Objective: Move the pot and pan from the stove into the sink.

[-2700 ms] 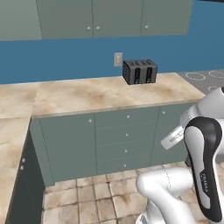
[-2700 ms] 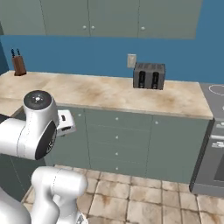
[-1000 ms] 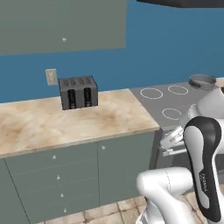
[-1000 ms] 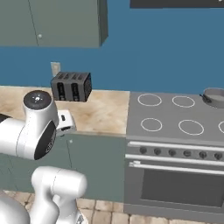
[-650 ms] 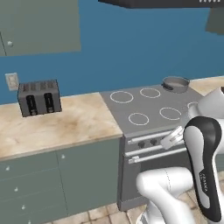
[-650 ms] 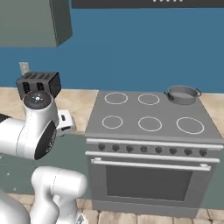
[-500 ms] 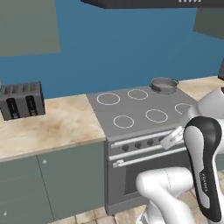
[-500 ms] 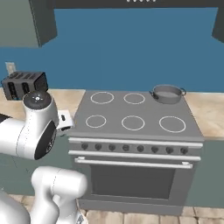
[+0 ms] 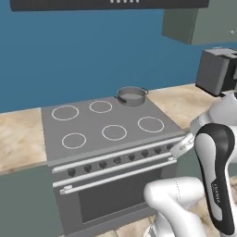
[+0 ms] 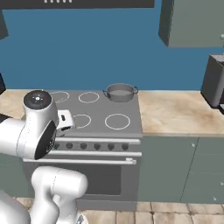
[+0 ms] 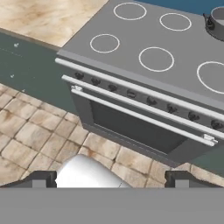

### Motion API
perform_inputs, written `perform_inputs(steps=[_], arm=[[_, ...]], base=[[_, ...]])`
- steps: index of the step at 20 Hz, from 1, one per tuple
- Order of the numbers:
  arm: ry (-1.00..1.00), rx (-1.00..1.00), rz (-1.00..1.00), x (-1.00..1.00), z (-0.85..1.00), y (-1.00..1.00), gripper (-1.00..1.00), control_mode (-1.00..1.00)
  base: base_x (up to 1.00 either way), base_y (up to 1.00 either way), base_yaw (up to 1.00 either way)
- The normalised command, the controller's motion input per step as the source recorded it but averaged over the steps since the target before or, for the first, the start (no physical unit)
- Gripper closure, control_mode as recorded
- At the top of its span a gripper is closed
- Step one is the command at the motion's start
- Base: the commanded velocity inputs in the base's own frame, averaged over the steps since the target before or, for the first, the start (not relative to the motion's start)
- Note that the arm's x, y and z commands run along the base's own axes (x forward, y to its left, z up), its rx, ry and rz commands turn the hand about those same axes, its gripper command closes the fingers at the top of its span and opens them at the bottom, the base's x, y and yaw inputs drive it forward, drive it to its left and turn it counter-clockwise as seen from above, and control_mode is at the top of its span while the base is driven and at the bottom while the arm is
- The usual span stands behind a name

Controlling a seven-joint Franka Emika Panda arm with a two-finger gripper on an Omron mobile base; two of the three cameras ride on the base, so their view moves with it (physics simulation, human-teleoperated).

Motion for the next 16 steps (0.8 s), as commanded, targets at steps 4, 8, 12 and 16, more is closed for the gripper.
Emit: perform_inputs(steps=[4,8,12,16], arm=[[0.0,0.0,0.0,0.0,0.0,0.0,-1.0,1.0],[0.0,0.0,0.0,0.0,0.0,0.0,-1.0,1.0],[0.0,0.0,0.0,0.0,0.0,0.0,-1.0,1.0],[0.0,0.0,0.0,0.0,0.0,0.0,-1.0,1.0]], base=[[0.33,-0.93,-0.09],[0.17,-0.47,-0.05],[0.17,0.02,0.0],[0.69,0.19,-0.01]])
